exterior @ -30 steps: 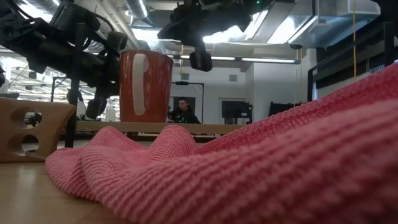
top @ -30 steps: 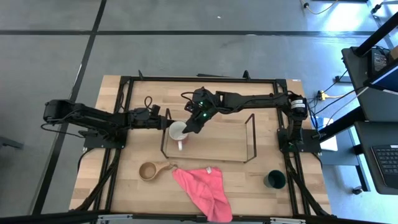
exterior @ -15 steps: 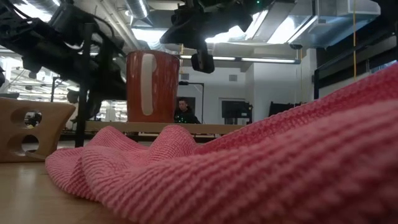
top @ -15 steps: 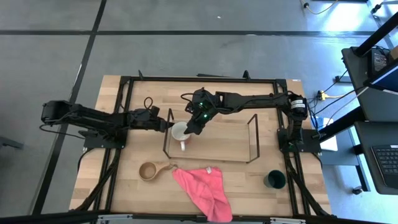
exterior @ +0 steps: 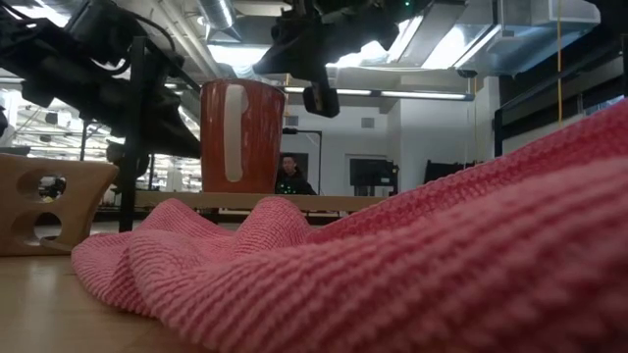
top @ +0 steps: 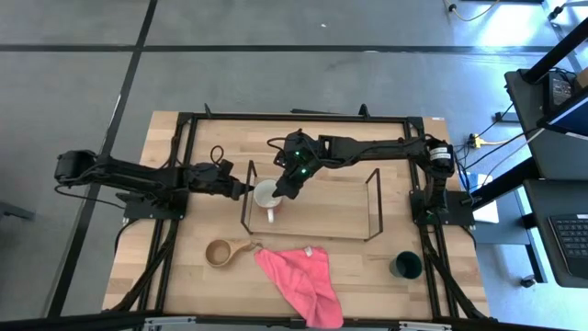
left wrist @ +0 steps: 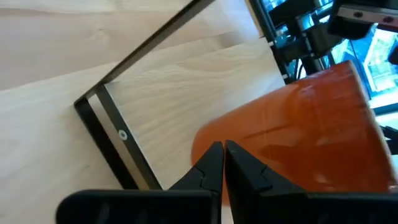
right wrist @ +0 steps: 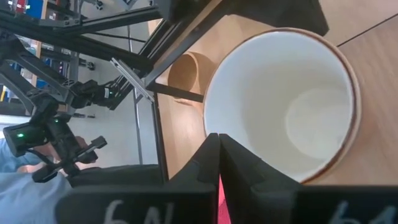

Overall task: Stack small to large cups/mugs on shelf
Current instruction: Adjust the orange mug on the shelf

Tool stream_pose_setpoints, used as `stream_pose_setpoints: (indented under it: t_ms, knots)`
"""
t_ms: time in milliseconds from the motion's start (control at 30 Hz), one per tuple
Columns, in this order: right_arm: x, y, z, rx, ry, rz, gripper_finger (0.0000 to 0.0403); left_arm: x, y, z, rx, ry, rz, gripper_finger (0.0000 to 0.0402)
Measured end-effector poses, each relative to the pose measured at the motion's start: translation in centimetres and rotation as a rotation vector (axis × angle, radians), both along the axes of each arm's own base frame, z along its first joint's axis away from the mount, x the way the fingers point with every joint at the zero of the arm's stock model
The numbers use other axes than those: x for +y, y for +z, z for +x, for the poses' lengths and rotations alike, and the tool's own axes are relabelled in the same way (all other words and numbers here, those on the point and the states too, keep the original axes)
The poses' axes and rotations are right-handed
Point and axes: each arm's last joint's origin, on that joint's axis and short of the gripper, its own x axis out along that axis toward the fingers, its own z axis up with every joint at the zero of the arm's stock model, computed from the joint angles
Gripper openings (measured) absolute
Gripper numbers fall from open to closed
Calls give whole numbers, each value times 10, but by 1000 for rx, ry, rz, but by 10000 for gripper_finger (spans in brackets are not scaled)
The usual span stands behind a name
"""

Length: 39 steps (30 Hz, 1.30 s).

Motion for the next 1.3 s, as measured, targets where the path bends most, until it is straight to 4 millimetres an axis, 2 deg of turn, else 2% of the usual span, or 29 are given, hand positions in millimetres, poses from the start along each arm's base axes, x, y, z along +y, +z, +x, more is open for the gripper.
stream_pose_setpoints:
  t_ms: [267,833,1100,1300]
  knots:
    - [-6,0,-1,4,-14,1,12,-1,1,0,-10,-18,-7,9]
    - [-7,-1,-1,16,-16,13,12,-1,6,2,-65,-17,-3,9]
    - [22,-8,-8,129,95,62,12,-1,5,2,-55,-13,1,9]
    - [28,-8,-7,145,77,73,6,-1,5,2,-54,-14,2,9]
